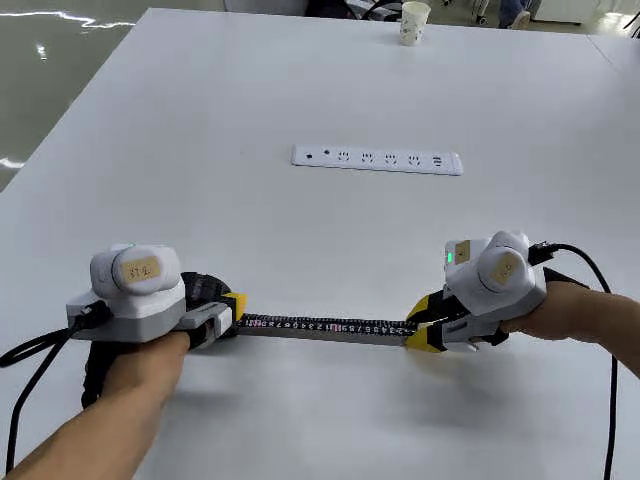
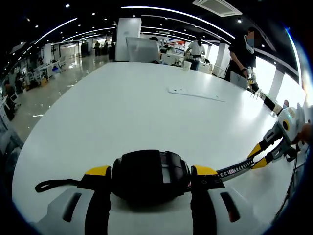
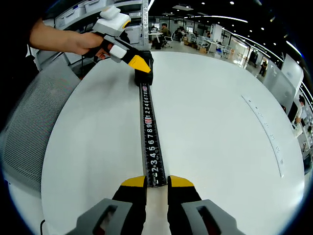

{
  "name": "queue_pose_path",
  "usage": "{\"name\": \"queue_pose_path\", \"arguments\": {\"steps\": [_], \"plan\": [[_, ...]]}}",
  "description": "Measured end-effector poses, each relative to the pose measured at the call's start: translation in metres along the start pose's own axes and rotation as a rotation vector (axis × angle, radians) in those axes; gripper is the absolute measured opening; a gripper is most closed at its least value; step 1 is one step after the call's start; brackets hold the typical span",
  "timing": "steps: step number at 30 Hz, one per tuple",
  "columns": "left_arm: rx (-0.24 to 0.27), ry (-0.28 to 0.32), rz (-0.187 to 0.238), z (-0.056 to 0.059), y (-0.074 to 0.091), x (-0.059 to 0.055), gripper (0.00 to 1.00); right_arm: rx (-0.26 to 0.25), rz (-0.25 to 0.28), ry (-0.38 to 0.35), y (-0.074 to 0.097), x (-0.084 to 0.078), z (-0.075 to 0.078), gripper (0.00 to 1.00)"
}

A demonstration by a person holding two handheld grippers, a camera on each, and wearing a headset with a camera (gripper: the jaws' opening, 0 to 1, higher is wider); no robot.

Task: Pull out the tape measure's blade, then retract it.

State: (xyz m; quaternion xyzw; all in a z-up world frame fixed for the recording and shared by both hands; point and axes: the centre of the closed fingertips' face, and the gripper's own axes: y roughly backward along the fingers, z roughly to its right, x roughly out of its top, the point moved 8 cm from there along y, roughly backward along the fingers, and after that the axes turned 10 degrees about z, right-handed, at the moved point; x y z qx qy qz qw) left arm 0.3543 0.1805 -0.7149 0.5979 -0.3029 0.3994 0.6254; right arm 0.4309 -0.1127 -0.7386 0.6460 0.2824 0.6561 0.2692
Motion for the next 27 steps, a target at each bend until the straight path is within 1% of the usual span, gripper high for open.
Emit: {"name": "queue_pose_path", "arguments": {"steps": [8, 15, 27], "plan": [[0.004, -0.003, -0.005, -0.0002, 0.0002, -0.0004, 0.62, 0.004, 0.005, 0.007, 0.0002, -0.0007, 0.0001, 0.12], [0.004, -0.009, -0.012, -0.0006, 0.0003, -0.0001, 0.61, -0.001, 0.016, -0.012, 0.0006, -0.0015, 0.0005, 0.11], [0.012, -0.036, -0.027, 0.0005, 0.0020, 0.0006, 0.59, -0.004, 0.011, -0.008, 0.0004, -0.0016, -0.0001, 0.11]]}}
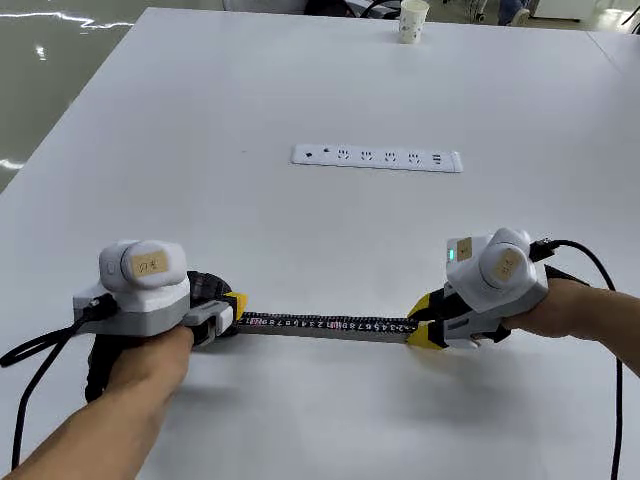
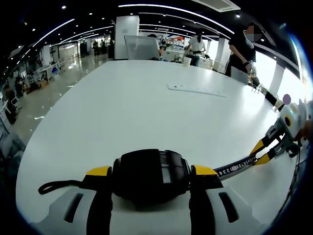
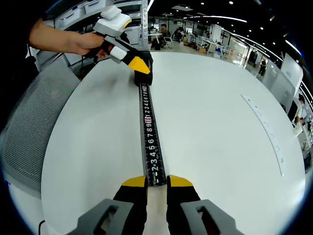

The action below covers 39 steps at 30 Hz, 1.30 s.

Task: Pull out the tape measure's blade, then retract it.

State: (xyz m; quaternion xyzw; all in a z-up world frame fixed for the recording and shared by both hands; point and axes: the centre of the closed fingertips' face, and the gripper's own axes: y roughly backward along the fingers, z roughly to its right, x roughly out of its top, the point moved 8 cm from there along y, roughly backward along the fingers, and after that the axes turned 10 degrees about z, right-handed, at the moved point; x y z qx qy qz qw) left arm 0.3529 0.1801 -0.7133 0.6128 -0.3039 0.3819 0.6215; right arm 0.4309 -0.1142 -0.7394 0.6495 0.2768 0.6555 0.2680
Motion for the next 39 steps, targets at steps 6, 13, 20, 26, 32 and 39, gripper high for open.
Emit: {"name": "queue_pose_path", "arguments": {"steps": [6, 13, 20, 26, 32, 39], "plan": [[-0.002, -0.020, -0.003, -0.0006, 0.0010, -0.0002, 0.57, -0.001, -0.003, 0.004, -0.0002, -0.0004, 0.0003, 0.11], [-0.010, -0.019, -0.011, -0.0016, 0.0008, 0.0000, 0.55, -0.002, -0.007, 0.008, -0.0004, -0.0005, 0.0000, 0.11], [-0.017, -0.006, -0.014, -0.0017, -0.0003, -0.0003, 0.55, -0.004, -0.011, 0.011, 0.0003, -0.0003, -0.0008, 0.11], [-0.019, -0.002, -0.016, -0.0017, -0.0011, -0.0007, 0.55, -0.004, -0.016, 0.015, 0.0007, 0.0000, -0.0011, 0.11], [-0.025, 0.000, -0.018, -0.0027, -0.0020, -0.0009, 0.55, -0.002, -0.022, 0.021, 0.0002, 0.0010, -0.0014, 0.11], [-0.034, 0.003, -0.020, -0.0032, -0.0019, -0.0009, 0.55, 0.002, -0.027, 0.025, -0.0004, 0.0014, -0.0008, 0.11]]}}
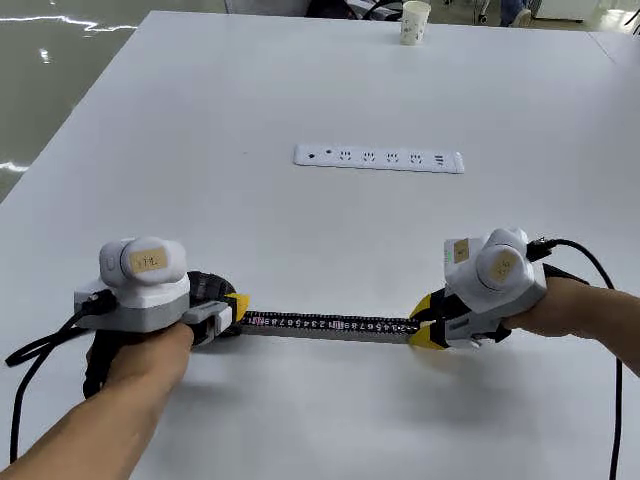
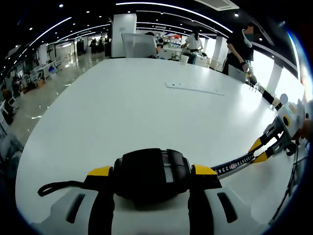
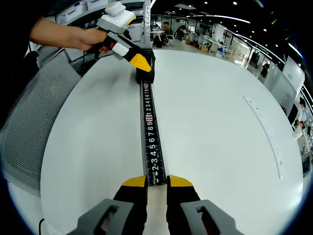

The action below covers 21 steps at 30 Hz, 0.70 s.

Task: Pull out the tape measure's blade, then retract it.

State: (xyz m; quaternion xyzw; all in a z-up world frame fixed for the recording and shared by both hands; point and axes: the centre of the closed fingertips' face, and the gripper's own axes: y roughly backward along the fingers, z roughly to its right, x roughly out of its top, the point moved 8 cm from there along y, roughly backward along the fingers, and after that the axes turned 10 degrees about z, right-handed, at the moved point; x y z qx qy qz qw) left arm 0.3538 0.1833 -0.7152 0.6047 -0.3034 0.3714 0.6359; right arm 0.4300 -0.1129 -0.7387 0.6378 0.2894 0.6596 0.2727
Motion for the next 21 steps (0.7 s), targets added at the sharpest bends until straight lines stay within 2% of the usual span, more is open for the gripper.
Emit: {"name": "queue_pose_path", "arguments": {"steps": [21], "plan": [[-0.012, 0.009, -0.007, -0.0029, 0.0000, 0.0007, 0.56, 0.007, -0.010, 0.013, -0.0037, 0.0048, -0.0012, 0.11]]}}
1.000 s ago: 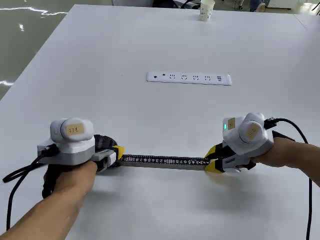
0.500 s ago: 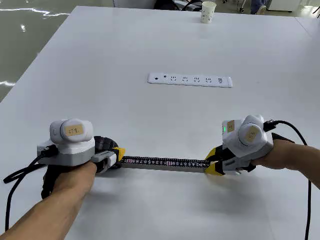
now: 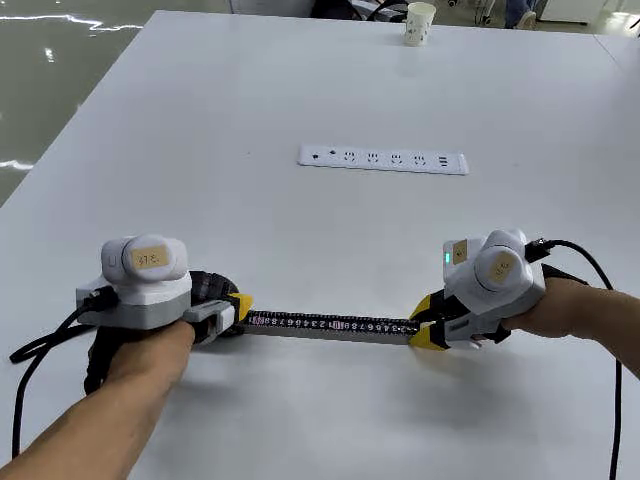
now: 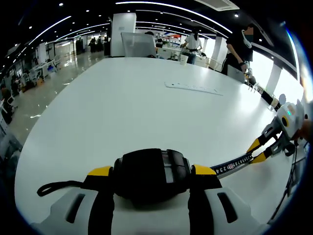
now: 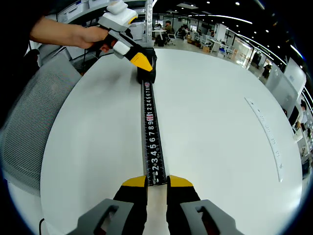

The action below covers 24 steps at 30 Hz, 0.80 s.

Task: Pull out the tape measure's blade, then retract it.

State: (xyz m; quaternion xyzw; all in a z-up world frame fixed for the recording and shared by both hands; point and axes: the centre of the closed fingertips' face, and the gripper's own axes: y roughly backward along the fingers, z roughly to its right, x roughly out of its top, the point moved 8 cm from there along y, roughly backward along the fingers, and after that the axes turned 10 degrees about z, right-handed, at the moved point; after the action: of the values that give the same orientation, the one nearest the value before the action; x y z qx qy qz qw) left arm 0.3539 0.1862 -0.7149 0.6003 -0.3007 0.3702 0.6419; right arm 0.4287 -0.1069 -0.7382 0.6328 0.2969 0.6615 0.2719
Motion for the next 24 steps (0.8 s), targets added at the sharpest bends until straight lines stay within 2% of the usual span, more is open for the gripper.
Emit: {"name": "queue_pose_path", "arguments": {"steps": [24], "plan": [[-0.007, 0.003, -0.005, -0.001, 0.000, 0.000, 0.56, 0.010, 0.018, 0.002, -0.012, 0.013, -0.002, 0.11]]}}
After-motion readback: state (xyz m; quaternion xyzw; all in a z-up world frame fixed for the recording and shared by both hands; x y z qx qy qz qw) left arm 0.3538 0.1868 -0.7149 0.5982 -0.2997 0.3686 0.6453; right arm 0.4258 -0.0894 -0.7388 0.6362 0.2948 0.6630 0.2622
